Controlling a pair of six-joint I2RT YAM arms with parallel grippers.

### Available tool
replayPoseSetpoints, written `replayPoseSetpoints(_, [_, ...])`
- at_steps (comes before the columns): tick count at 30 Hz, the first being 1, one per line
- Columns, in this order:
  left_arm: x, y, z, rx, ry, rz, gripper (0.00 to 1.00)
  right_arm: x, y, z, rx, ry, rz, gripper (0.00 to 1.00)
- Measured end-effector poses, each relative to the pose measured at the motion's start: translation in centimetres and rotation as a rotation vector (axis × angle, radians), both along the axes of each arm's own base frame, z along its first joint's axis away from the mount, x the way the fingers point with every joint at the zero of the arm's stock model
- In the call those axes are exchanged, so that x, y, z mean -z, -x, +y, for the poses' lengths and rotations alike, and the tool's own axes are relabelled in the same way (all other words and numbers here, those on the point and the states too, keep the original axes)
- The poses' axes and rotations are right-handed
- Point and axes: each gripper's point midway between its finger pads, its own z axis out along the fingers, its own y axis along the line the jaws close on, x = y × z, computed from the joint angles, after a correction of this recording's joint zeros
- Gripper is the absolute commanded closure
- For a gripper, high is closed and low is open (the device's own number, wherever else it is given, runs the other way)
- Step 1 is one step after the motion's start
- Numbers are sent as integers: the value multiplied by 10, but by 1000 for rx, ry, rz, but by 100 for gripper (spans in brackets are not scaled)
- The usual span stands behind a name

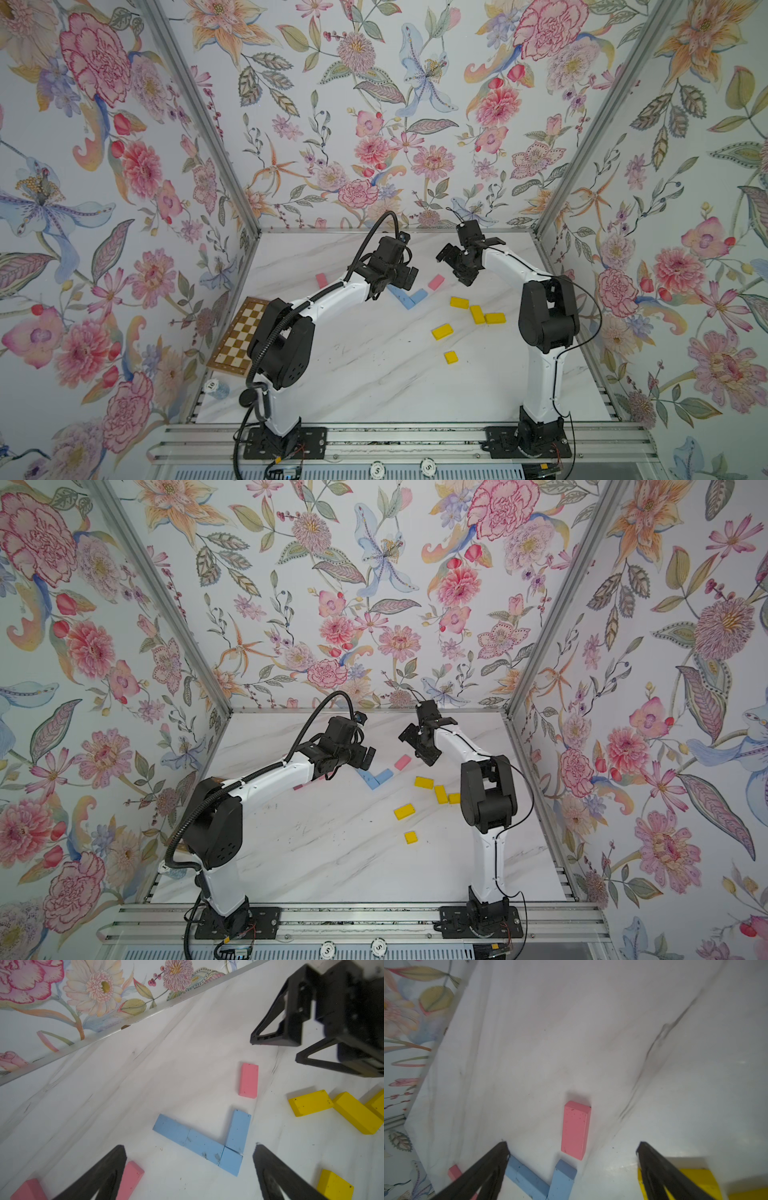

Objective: Assemble the letter v with building blocks
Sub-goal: Place the building block at the center of the board.

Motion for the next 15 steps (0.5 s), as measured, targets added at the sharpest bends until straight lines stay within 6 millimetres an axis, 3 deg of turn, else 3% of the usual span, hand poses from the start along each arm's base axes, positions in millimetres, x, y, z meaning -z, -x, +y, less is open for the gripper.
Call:
replayPoseSetpoints(3, [6, -17, -21, 35, 8, 5, 6, -48, 4, -45, 27, -19, -114, 1])
replayPoseSetpoints(5, [13, -30, -37, 55, 15, 18, 7, -67, 12, -68, 44, -27, -168, 1])
replayPoseSetpoints(7, [25, -43, -52, 69, 17, 46, 9, -74, 23, -79, 39, -35, -199, 1])
replayPoseSetpoints(10, [42, -56, -70, 76, 25, 85, 11, -62, 43, -74, -6, -42, -184, 1])
replayPoseSetpoints(15, [62, -60, -99, 98, 40, 147, 14, -19, 75, -70, -55, -53, -93, 1])
